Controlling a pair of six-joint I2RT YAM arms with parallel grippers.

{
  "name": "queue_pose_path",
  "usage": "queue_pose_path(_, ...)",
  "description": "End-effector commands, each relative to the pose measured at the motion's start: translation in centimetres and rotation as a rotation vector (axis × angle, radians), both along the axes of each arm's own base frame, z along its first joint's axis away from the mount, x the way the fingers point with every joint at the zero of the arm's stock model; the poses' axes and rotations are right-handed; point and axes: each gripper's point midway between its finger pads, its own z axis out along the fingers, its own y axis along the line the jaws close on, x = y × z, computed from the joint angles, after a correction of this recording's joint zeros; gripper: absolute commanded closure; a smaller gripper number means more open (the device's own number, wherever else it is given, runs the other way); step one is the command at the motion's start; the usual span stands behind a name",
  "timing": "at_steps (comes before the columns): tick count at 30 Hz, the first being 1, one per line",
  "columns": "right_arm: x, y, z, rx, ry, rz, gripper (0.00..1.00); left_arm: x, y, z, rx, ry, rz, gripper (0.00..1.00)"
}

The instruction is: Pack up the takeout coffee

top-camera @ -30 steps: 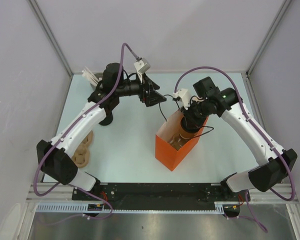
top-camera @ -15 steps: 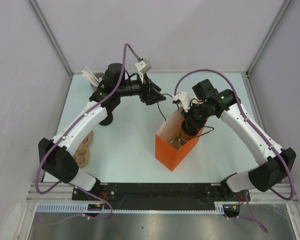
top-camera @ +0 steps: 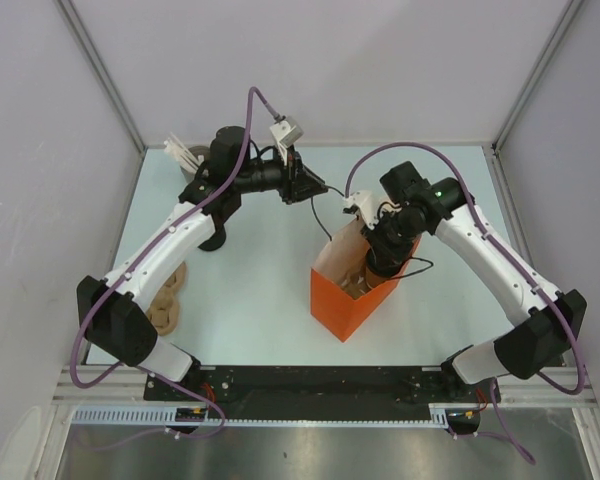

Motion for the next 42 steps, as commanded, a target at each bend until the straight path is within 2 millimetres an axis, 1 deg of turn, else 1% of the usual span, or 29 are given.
queue_pose_path(1, -0.7, -0.7, -0.7, -0.057, 0.034, 0.022, 1.0, 0.4, 0.1, 1.8, -0.02, -0.047, 0.044, 0.75)
queue_pose_path(7, -1.3, -1.0, -1.1, -0.083, 0.06, 0.043, 1.0, 1.9, 1.0, 1.3, 0.005, -0.042, 0.151, 0.84)
queue_pose_path(11, -1.5, -1.2, -1.3, -0.099, 0.068, 0.051, 1.0, 2.6, 1.5, 1.2, 0.016, -0.046, 0.202, 0.87)
queue_pose_path(12, -1.6, -1.4, -1.2, -0.105, 0.071, 0.053, 1.0, 3.0, 1.7, 1.0, 0.022, -0.046, 0.226, 0.9)
queue_pose_path(15, -1.7, -1.5, -1.3, -0.112, 0.072, 0.056, 1.0, 3.1, 1.8, 0.9, 0.026, -0.043, 0.239, 0.93)
queue_pose_path(16, -1.7, -1.5, -1.3, -0.113, 0.072, 0.059, 1.0, 3.0, 1.7, 0.9, 0.022, -0.038, 0.229, 0.91)
queue_pose_path(17, -1.7, -1.5, -1.3, -0.112, 0.071, 0.059, 1.0, 2.7, 1.4, 1.1, 0.01, -0.039, 0.208, 0.86)
queue_pose_path(18, -1.6, -1.4, -1.3, -0.112, 0.069, 0.059, 1.0, 2.1, 1.1, 1.4, -0.007, -0.033, 0.172, 0.67)
queue_pose_path(19, -1.6, -1.4, -1.4, -0.111, 0.071, 0.059, 1.0, 1.7, 1.0, 1.5, -0.018, -0.029, 0.155, 0.58)
queue_pose_path(20, -1.5, -1.4, -1.3, -0.109, 0.068, 0.059, 1.0, 1.5, 0.8, 2.0, -0.039, -0.038, 0.137, 0.51)
queue_pose_path(21, -1.6, -1.3, -1.3, -0.106, 0.067, 0.063, 1.0, 1.1, 0.8, 2.4, -0.06, -0.023, 0.119, 0.38)
queue_pose_path(22, -1.6, -1.3, -1.3, -0.104, 0.068, 0.063, 1.0, 0.3, 0.5, 2.4, -0.075, -0.008, 0.068, 0.34)
queue_pose_path(23, -1.5, -1.2, -1.3, -0.102, 0.068, 0.062, 1.0, -0.1, 0.4, 2.8, -0.093, -0.005, 0.041, 0.32)
queue_pose_path(24, -1.5, -1.2, -1.3, -0.1, 0.067, 0.063, 1.0, -0.3, 0.4, 3.8, -0.142, -0.006, 0.008, 0.29)
queue_pose_path(25, -1.5, -1.2, -1.3, -0.099, 0.066, 0.063, 1.0, -1.1, 0.3, 3.6, -0.157, 0.011, -0.043, 0.28)
queue_pose_path(26, -1.5, -1.1, -1.2, -0.098, 0.064, 0.061, 1.0, -1.4, 0.3, 3.8, -0.171, 0.018, -0.065, 0.27)
queue_pose_path(27, -1.5, -1.1, -1.2, -0.097, 0.064, 0.062, 1.0, -1.4, 0.4, 4.5, -0.206, 0.017, -0.081, 0.26)
queue_pose_path(28, -1.5, -1.1, -1.2, -0.095, 0.065, 0.064, 1.0, -2.1, 0.4, 4.2, -0.213, 0.032, -0.123, 0.25)
queue_pose_path(30, -1.6, -1.0, -1.2, -0.092, 0.066, 0.062, 1.0, -2.6, 0.6, 4.5, -0.244, 0.062, -0.151, 0.25)
queue_pose_path(36, -1.5, -0.9, -1.2, -0.088, 0.064, 0.059, 1.0, -3.9, 0.4, 5.1, -0.284, 0.049, -0.241, 0.25)
queue_pose_path(38, -1.5, -0.9, -1.2, -0.088, 0.064, 0.059, 1.0, -4.0, 0.2, 5.1, -0.285, 0.052, -0.249, 0.25)
queue_pose_path(40, -1.4, -0.9, -1.2, -0.087, 0.063, 0.061, 1.0, -3.7, -0.2, 5.0, -0.268, 0.037, -0.24, 0.26)
queue_pose_path(41, -1.4, -0.9, -1.2, -0.086, 0.06, 0.061, 1.0, -3.6, -0.6, 4.2, -0.247, 0.072, -0.236, 0.26)
queue_pose_path(42, -1.5, -0.9, -1.2, -0.084, 0.063, 0.062, 1.0, -3.2, -0.8, 4.0, -0.237, 0.053, -0.222, 0.26)
